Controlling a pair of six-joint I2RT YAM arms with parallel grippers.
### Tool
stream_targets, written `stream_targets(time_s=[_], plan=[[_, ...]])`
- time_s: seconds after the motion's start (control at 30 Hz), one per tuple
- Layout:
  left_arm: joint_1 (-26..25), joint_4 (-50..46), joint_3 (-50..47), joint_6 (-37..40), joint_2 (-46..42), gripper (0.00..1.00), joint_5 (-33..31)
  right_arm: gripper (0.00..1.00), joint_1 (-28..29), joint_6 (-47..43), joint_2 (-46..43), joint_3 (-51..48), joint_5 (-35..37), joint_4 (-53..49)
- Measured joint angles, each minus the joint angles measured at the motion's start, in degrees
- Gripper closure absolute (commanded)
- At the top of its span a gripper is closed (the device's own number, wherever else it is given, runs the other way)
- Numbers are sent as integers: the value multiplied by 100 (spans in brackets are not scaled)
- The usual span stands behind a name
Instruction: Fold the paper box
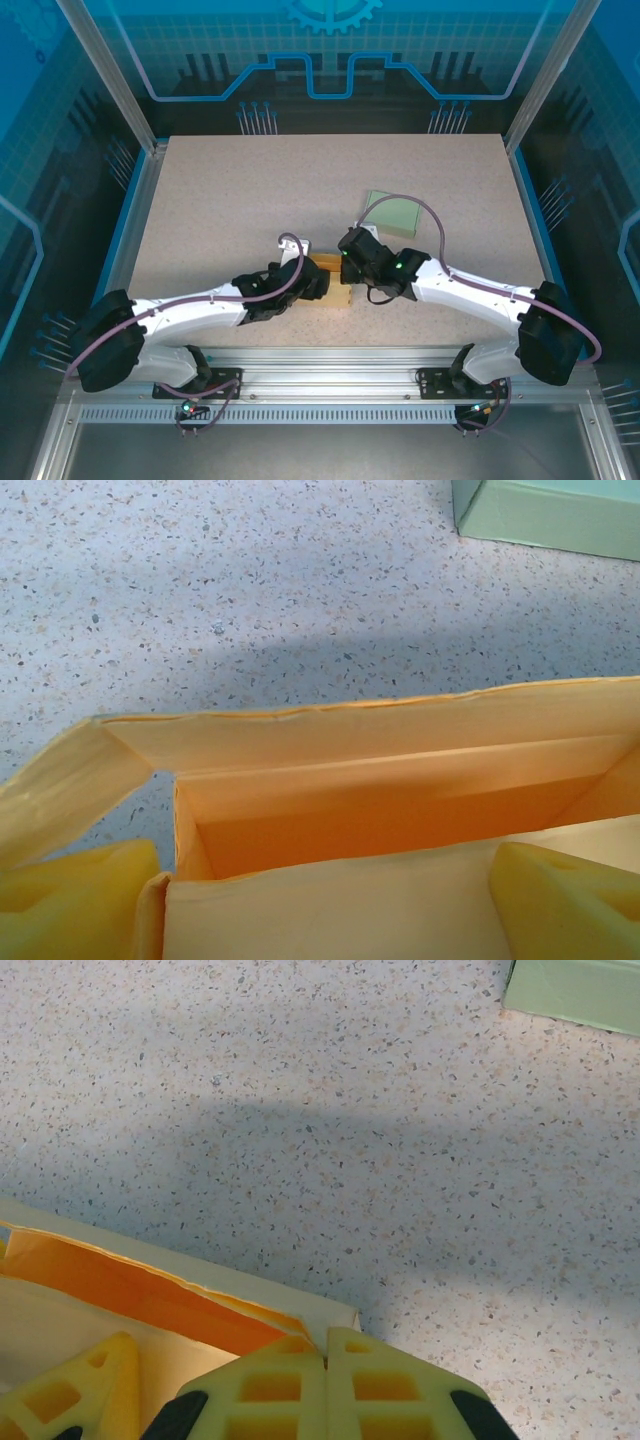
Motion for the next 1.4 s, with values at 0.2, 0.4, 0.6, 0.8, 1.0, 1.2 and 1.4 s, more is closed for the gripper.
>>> stream_targets(time_s=[0.2, 0.4, 0.6, 0.8, 1.0, 1.2, 1.4], plan=[[-46, 42, 0, -4, 42, 12, -179, 98, 286, 179, 17, 63, 396, -197], [-57, 57, 0, -7, 46, 12, -254, 98, 658, 337, 162, 254, 925, -619], [-87, 109, -55, -98, 33, 8, -317, 100, 929, 588, 372, 393, 1486, -872], [-136, 175, -326, -151, -363, 7, -269, 100, 994, 708, 435, 358, 1757, -811], [-153, 144, -636, -149, -1202, 5, -181, 100, 997, 737, 546, 332, 1943, -815], [-153, -55, -638, -149, -1718, 3, -181, 100, 999, 737, 684, 332, 1941, -898], [-120, -732, -597, 118, -2304, 18, -260, 100, 1078, 734, 699, 332, 1947, -1027]])
